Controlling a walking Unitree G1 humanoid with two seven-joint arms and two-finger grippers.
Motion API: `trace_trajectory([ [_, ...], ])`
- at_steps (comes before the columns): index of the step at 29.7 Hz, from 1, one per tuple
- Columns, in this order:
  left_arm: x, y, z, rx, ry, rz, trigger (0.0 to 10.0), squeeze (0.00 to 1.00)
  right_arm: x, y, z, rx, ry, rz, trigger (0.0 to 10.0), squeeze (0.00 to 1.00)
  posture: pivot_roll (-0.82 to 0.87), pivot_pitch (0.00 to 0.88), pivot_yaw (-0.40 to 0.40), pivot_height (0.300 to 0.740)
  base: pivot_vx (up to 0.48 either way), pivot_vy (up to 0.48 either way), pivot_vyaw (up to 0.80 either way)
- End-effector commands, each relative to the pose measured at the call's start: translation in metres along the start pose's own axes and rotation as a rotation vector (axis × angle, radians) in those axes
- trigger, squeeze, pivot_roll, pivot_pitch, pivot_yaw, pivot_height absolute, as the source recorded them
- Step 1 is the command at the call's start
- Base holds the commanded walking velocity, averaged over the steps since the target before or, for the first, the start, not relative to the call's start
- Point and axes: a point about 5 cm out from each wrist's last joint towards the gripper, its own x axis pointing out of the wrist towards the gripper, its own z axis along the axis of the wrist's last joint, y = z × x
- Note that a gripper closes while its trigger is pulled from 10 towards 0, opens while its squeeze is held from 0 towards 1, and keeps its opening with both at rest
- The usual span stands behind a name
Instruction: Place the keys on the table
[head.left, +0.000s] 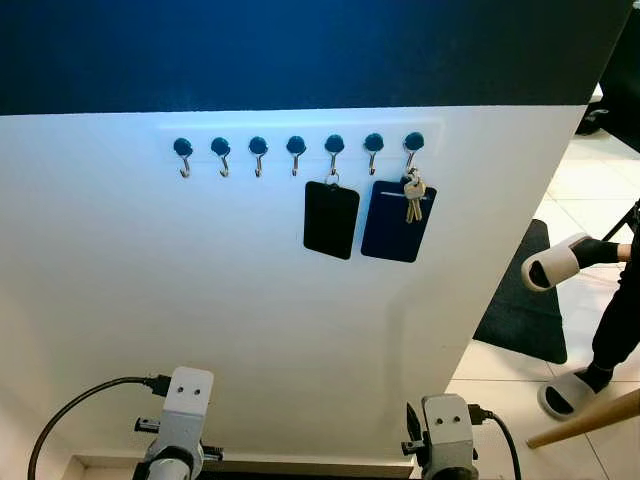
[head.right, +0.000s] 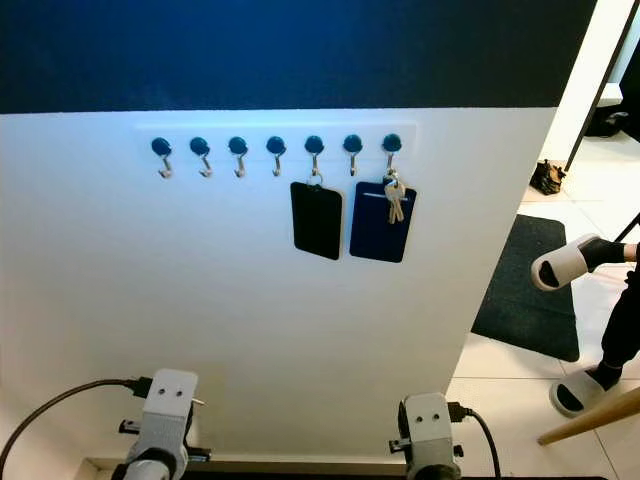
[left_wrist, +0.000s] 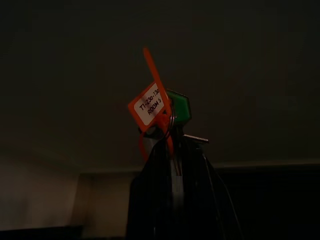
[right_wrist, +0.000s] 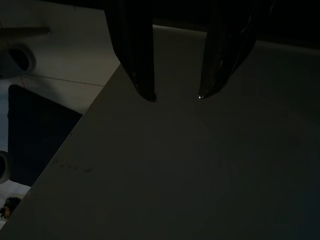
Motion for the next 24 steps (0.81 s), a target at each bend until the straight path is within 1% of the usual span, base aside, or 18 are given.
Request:
trace_trajectory([
  [1,-0.0017,-0.0017,-0.0065,0.006,0.02,0.007,10.0,0.0,-0.0028,0.0022,-0.0052,0.0,0.015,0.01,10.0,0.0,0.15,0.145,0.048,0.74,0.0,0.0,0.0],
  [18,-0.0011,-0.003,-0.0062,-0.01,0.001,0.01,10.0,0.0,-0.0007,0.0042,-0.0037,-0.001,0.004,0.025,10.0,0.0,0.16,0.15,0.041,0.74,0.0,0.0,0.0],
  [24,-0.0019,-0.0033,-0.0062,-0.016,-0.002,0.007,10.0,0.0,-0.0009,0.0054,-0.0046,-0.002,0.005,0.03,10.0,0.0,0.16,0.155,0.041,0.74,-0.283,0.0,0.0],
])
